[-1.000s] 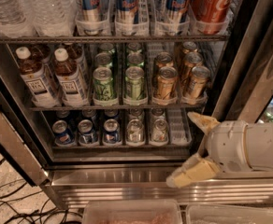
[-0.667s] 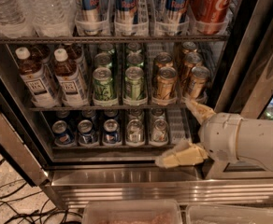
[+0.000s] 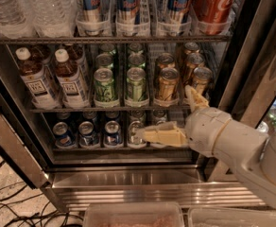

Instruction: Pick coke can from top shelf of fridge

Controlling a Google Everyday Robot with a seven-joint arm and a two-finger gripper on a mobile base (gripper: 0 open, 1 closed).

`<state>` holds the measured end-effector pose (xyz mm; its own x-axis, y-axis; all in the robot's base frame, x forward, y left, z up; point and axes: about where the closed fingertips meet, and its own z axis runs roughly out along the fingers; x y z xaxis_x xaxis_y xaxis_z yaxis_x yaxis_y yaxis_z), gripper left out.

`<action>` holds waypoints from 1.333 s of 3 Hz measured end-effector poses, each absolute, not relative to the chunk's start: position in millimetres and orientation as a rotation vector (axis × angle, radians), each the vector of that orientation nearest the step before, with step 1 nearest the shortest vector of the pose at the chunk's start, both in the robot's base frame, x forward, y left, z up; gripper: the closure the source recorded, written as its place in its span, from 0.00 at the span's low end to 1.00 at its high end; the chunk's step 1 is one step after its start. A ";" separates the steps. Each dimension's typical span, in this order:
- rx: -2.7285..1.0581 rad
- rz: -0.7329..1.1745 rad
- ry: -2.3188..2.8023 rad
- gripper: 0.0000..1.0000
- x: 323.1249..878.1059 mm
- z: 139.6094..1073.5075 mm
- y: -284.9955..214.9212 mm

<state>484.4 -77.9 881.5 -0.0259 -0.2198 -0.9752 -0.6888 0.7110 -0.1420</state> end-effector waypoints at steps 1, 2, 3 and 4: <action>-0.565 0.393 1.593 0.00 489.6 868.4 -103.3; -0.427 0.335 1.585 0.00 492.2 874.6 -103.1; -0.427 0.334 1.585 0.00 492.2 874.7 -102.9; -0.394 0.305 1.580 0.00 495.9 878.1 -105.3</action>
Offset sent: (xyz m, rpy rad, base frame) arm 0.0083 0.0429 0.0247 0.1684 -0.1151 -0.3449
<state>495.9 -105.3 878.1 -0.0242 -0.0626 -0.9977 -0.4300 0.9016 -0.0462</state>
